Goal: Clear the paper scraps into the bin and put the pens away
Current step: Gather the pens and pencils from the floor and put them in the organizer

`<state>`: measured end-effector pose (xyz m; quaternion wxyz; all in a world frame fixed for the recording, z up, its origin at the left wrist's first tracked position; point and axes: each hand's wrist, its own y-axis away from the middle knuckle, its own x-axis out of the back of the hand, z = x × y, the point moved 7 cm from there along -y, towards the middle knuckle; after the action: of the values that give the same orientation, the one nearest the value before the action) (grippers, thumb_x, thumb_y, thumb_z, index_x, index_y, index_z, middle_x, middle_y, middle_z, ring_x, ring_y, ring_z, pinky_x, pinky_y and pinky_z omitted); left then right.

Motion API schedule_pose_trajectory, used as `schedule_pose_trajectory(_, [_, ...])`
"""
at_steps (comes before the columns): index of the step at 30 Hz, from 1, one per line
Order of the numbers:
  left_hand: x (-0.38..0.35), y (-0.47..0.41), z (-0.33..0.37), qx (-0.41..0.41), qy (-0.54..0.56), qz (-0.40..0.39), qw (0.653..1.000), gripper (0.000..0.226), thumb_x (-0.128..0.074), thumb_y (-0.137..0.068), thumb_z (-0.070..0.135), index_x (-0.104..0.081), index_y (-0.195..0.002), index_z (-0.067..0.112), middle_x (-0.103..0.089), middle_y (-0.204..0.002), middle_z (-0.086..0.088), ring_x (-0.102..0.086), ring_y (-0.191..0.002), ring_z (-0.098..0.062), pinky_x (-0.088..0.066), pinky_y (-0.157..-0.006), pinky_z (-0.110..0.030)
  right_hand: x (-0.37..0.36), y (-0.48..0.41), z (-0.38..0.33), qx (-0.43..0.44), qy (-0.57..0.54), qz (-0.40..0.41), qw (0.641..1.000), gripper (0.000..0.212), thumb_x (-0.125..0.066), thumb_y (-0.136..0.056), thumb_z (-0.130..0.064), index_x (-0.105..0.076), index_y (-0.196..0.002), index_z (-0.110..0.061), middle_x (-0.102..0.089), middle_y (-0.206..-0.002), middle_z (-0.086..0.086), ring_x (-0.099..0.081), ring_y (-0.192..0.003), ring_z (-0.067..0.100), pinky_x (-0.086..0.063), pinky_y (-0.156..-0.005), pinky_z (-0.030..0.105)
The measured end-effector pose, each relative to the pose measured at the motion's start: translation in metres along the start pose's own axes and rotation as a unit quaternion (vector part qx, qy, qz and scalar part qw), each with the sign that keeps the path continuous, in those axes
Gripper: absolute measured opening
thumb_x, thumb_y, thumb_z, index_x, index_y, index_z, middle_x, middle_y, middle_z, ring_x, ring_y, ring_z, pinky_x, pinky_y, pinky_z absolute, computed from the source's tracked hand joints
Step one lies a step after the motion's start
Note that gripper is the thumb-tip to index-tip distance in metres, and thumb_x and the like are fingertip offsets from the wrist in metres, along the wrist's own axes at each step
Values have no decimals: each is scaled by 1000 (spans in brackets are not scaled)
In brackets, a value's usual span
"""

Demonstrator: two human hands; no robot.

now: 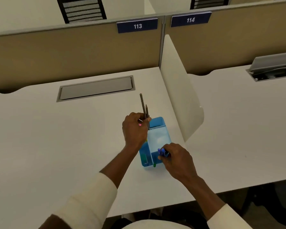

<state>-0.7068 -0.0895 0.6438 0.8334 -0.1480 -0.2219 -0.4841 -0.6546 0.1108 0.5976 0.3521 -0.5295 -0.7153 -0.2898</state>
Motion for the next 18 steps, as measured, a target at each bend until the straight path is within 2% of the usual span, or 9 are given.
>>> schedule_pose_trajectory(3, [-10, -17, 4, -17, -21, 0, 1000, 24, -82, -91, 34, -83, -103, 14, -80, -96, -1, -71, -91, -19, -57, -91, -46, -7, 2, 6, -19, 28, -12, 999, 21, -76, -91, -42, -68, -103, -27, -56, -92, -10, -51, -82, 10, -39, -63, 19])
schedule_pose_trajectory(9, [-26, -33, 3, -38, -61, 0, 997, 26, -80, -92, 36, -83, -104, 13, -81, -98, -4, -72, -98, -24, -54, -97, -52, -14, 2, 10, -30, 41, -27, 998, 22, -70, -96, -43, -67, -108, -25, -63, -101, -4, -53, -85, 10, -45, -69, 22])
schedule_pose_trajectory(11, [-31, -33, -5, -27, -78, -1, 997, 28, -80, -91, 39, -84, -104, 15, -81, -100, -4, -71, -103, -24, -53, -100, -48, -15, 1, 11, -34, 39, -24, 998, 20, -71, -95, -42, -67, -106, -26, -62, -99, -5, -52, -84, 10, -44, -68, 22])
schedule_pose_trajectory(14, [-33, -26, -17, -8, -128, 12, 992, 28, -81, -88, 45, -83, -102, 21, -77, -105, -1, -61, -115, -24, -42, -96, -32, -16, 1, 11, -35, 47, -19, 998, 20, -71, -94, -43, -67, -105, -26, -62, -98, -6, -52, -82, 10, -42, -66, 23])
schedule_pose_trajectory(16, [-32, -21, -23, -7, -144, 34, 989, 28, -87, -83, 42, -84, -99, 20, -72, -105, -1, -55, -117, -25, -36, -93, -33, -17, 0, 10, -35, 52, -19, 998, 20, -71, -94, -43, -66, -104, -26, -63, -98, -5, -55, -83, 13, -47, -66, 27])
schedule_pose_trajectory(18, [-30, -19, -29, 5, -145, 45, 988, 27, -91, -78, 39, -84, -93, 18, -67, -105, 1, -51, -118, -25, -38, -95, -34, -18, -1, 10, -36, 57, -21, 998, 20, -71, -94, -43, -66, -103, -26, -62, -97, -6, -52, -80, 12, -43, -64, 27])
